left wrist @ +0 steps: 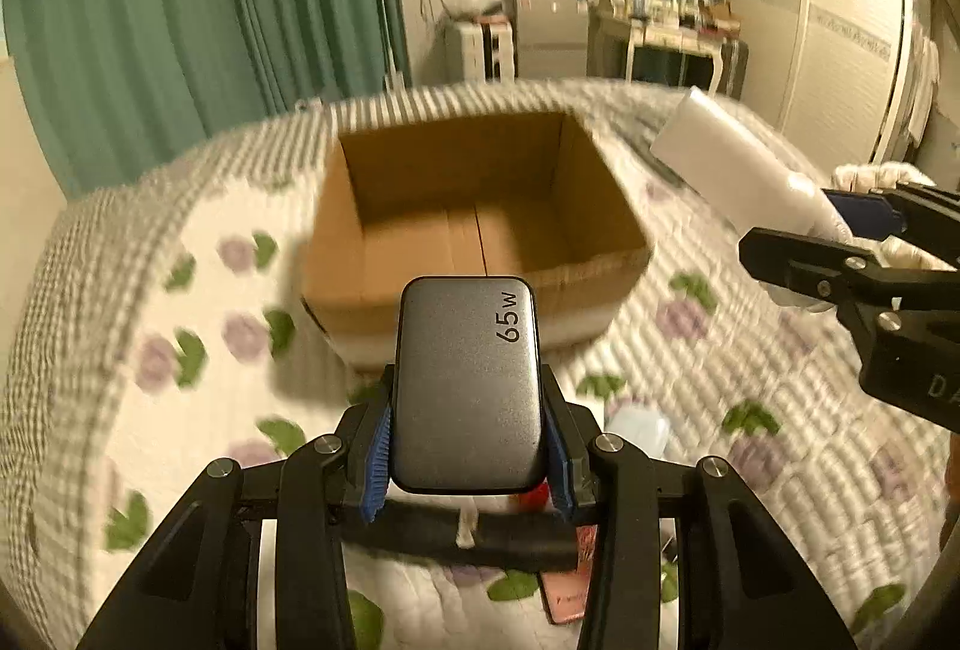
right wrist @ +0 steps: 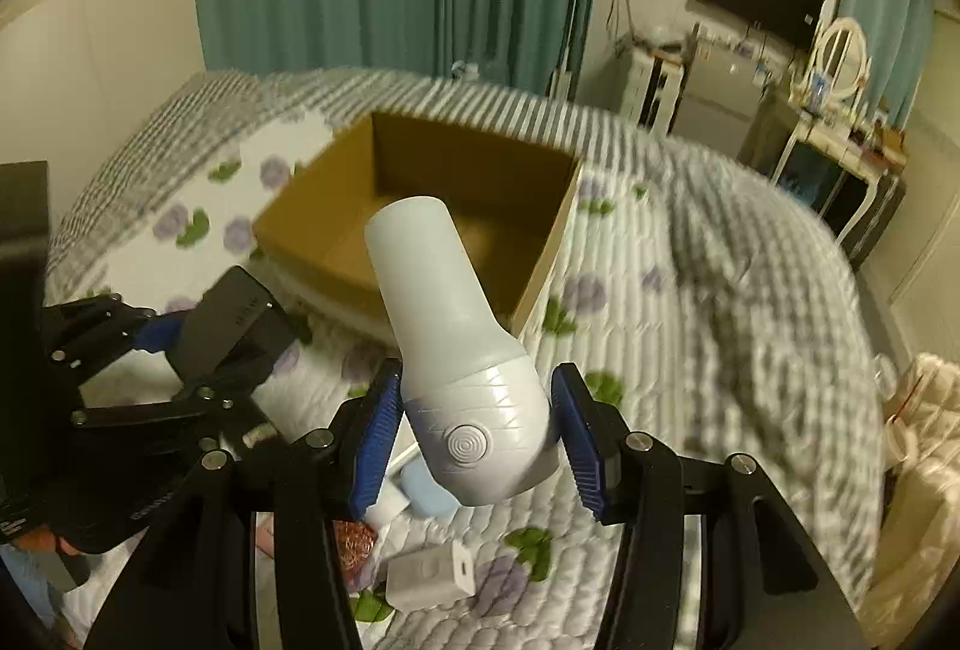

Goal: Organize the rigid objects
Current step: 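Lower both held items into the cardboard box and open both tools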

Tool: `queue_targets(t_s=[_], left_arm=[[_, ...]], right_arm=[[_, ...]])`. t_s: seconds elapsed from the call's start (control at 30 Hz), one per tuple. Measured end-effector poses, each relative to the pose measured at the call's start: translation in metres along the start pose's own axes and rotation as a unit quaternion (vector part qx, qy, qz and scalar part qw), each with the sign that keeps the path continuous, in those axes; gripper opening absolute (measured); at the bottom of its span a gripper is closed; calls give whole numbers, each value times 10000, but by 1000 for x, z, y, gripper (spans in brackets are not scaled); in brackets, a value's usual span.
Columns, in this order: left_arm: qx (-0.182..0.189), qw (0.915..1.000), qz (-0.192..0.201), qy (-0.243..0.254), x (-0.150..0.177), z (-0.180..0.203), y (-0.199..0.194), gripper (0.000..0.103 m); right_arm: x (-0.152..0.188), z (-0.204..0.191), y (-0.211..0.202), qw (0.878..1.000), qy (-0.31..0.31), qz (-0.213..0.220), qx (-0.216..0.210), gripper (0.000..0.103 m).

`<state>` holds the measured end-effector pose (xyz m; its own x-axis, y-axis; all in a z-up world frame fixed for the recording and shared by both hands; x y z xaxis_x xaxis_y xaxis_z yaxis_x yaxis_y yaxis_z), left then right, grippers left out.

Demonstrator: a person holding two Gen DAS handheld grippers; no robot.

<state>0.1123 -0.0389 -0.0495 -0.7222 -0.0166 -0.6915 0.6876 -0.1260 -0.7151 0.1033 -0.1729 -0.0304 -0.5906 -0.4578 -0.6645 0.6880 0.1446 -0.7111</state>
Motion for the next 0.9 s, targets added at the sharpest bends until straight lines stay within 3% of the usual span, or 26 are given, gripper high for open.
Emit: queue_targets(t_s=[0.2, 0.43, 0.7, 0.9], left_arm=[[-42, 9994, 335, -49, -44, -5, -9, 42], [-197, 9993, 324, -40, -85, -10, 30, 42], [-281, 9995, -109, 112, -77, -14, 113, 42], [-175, 9996, -165, 158, -65, -16, 131, 46]], right_arm=[[-46, 7, -13, 9991, -128, 346, 200, 50], [-93, 21, 43, 9995, -52, 234, 224, 49], [-99, 28, 145, 9996, 91, -194, -174, 48], [-81, 30, 166, 9984, 253, -31, -496, 49]])
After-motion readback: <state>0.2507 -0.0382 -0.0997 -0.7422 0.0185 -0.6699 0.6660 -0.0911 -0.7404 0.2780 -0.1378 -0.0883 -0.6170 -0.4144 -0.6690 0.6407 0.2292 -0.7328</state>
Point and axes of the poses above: each gripper's, at about its wrist camera, not at the fingertips, and y roughly the way its jaws point, z to its right, x to its underside, the point moved 3 cm from there along y, roughly the way its jaws point, and after that the axes turned 14 degrees about -y, right-handed, at the moved point
